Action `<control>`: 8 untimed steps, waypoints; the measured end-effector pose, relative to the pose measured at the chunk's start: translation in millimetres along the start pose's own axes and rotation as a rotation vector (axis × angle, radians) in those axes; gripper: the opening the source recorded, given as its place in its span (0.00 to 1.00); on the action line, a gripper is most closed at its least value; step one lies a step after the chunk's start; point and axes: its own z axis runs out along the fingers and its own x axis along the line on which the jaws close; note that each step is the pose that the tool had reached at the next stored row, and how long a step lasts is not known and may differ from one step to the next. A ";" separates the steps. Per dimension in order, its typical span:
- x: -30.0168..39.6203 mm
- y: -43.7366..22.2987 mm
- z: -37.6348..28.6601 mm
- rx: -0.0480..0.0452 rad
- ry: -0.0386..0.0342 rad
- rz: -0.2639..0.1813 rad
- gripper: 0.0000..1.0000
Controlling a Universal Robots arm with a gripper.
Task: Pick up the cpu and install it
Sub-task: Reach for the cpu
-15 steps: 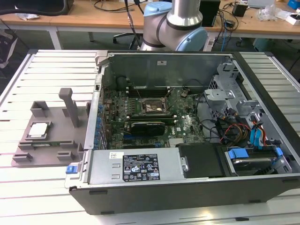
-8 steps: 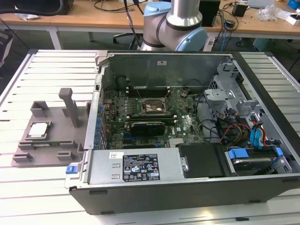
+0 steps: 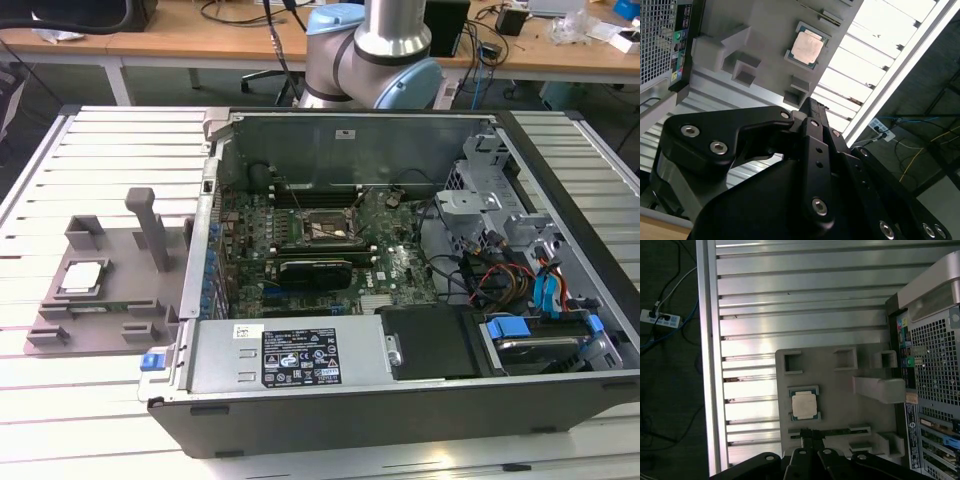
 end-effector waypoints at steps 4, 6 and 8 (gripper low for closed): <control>0.1 0.0 0.0 0.0000 0.0001 0.000 0.11; 0.3 0.0 0.0 0.0000 0.0000 0.000 0.11; 0.4 0.0 0.0 0.0000 0.0000 0.000 0.23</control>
